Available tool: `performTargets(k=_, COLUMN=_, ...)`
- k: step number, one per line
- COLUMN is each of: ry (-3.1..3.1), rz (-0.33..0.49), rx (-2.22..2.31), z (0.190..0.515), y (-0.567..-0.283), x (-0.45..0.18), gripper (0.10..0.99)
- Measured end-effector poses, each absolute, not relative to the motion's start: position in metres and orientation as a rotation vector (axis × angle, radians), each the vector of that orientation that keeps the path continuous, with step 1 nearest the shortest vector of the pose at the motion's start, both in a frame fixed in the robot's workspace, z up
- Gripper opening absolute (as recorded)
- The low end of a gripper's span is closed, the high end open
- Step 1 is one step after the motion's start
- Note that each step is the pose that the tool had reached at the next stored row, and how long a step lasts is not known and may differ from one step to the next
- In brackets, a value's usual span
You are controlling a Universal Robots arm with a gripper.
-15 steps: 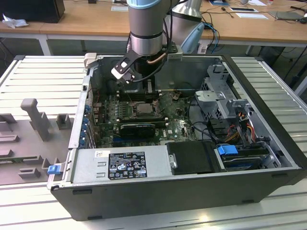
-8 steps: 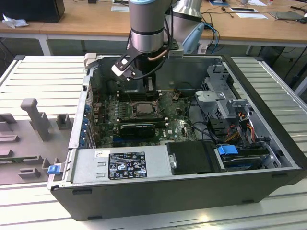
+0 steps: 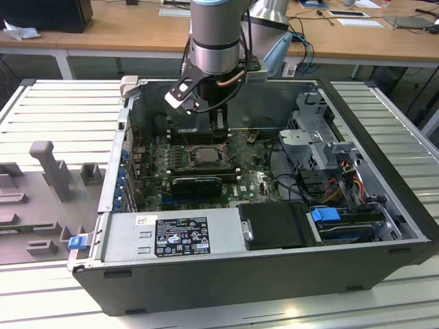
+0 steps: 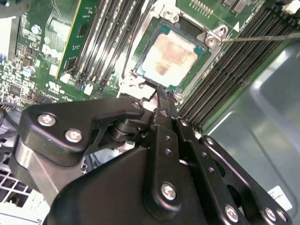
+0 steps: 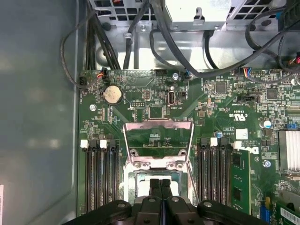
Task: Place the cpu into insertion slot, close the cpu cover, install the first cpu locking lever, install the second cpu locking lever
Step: 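Close the cpu cover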
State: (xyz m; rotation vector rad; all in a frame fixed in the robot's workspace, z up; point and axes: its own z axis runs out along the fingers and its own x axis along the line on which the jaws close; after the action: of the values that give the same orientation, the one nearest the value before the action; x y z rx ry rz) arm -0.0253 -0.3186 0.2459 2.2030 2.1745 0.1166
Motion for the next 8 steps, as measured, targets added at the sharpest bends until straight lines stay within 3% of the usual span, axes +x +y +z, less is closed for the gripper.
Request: performTargets(k=8, ry=2.175, rz=0.116, rx=2.203, z=0.247, y=-0.319, x=-0.013, gripper=0.106)
